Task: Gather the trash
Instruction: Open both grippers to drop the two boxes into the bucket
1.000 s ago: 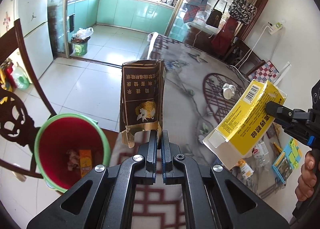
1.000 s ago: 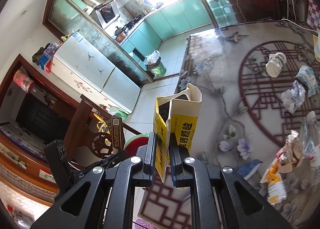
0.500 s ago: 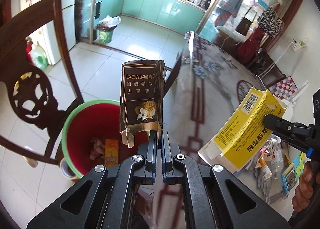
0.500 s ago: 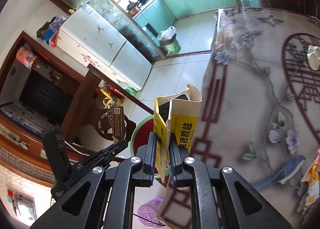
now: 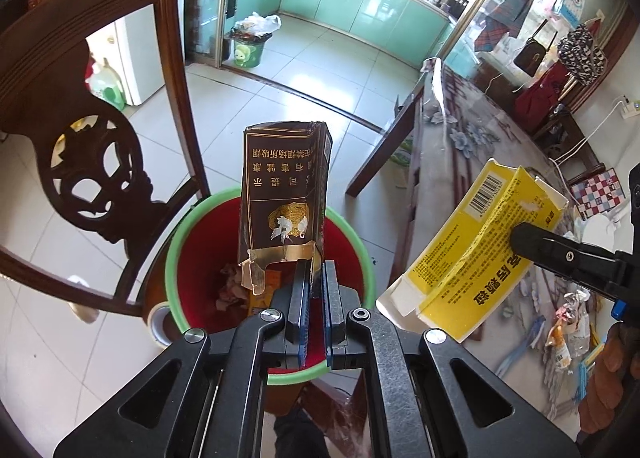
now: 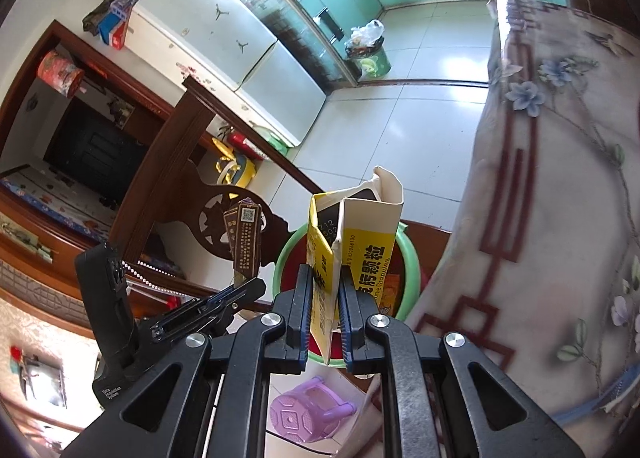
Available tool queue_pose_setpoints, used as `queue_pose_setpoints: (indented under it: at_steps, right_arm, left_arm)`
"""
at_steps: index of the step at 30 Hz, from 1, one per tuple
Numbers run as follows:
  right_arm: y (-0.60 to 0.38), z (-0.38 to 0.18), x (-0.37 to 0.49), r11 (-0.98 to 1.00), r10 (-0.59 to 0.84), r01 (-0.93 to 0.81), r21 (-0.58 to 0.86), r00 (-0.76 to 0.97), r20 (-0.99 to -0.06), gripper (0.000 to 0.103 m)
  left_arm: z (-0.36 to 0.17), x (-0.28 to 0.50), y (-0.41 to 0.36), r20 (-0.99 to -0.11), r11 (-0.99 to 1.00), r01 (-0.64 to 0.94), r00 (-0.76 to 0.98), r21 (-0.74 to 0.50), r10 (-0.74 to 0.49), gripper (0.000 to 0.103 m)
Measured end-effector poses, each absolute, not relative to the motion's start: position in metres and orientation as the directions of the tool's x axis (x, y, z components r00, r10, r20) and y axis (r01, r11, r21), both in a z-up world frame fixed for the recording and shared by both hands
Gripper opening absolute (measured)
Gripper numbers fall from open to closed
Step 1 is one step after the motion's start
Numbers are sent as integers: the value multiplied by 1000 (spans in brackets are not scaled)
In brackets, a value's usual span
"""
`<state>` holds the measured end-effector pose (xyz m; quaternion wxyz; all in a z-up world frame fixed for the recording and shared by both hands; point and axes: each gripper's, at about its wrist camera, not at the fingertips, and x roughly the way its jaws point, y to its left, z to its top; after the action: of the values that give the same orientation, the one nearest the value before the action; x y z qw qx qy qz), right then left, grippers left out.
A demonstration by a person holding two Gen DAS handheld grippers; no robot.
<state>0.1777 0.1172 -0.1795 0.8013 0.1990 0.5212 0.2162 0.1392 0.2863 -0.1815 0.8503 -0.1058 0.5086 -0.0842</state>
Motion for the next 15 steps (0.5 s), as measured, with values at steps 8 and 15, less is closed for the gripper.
queue_pose_setpoints:
  at_steps: [8,15]
  right_arm:
    - [145,-193,188,817,576,-193,544,311,-756,14]
    - [147,-186,180,815,579,-246,525,362,-730,57]
  left_arm:
    - [-187,142,300,-855,968,-21,473,-251,-211,40]
    - [-177,137,307,-837,969,-82,524,-232,-156,82]
